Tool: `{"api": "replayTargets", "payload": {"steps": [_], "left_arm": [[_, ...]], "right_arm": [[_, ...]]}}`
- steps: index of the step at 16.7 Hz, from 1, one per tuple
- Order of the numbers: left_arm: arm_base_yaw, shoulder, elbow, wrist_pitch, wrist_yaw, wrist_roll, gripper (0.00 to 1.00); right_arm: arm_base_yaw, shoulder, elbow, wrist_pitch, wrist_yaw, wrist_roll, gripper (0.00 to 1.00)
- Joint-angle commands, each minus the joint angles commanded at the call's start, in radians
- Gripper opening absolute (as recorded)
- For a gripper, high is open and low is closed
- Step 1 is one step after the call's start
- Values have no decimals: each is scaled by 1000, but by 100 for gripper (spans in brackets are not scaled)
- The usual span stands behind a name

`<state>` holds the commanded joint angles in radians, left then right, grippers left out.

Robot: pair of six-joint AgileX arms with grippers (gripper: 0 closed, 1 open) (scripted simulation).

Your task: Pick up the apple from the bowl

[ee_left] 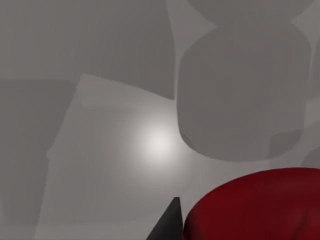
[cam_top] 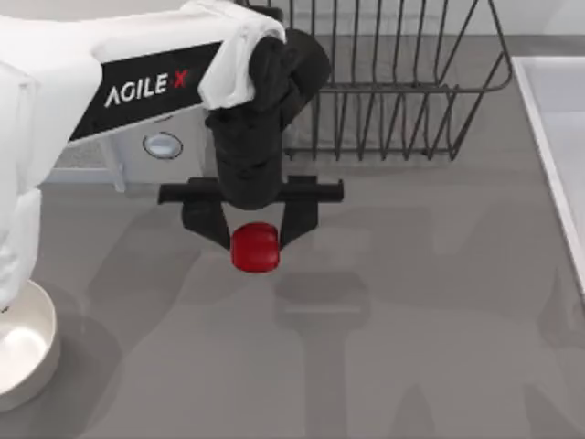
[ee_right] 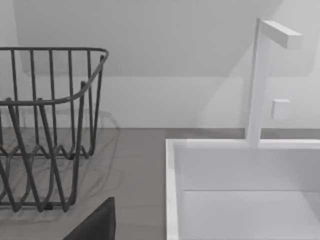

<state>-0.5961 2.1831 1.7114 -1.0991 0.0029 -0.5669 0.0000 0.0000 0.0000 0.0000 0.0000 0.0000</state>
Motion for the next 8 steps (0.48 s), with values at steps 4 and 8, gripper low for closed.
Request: {"api": "replayTargets", "payload": {"steps": [4, 8], "left_arm": [[0, 0, 0, 0, 0, 0, 83], [0, 0, 0, 0, 0, 0, 100]], "right_arm": [[0, 0, 0, 0, 0, 0, 100], [0, 0, 0, 0, 0, 0, 100]]}}
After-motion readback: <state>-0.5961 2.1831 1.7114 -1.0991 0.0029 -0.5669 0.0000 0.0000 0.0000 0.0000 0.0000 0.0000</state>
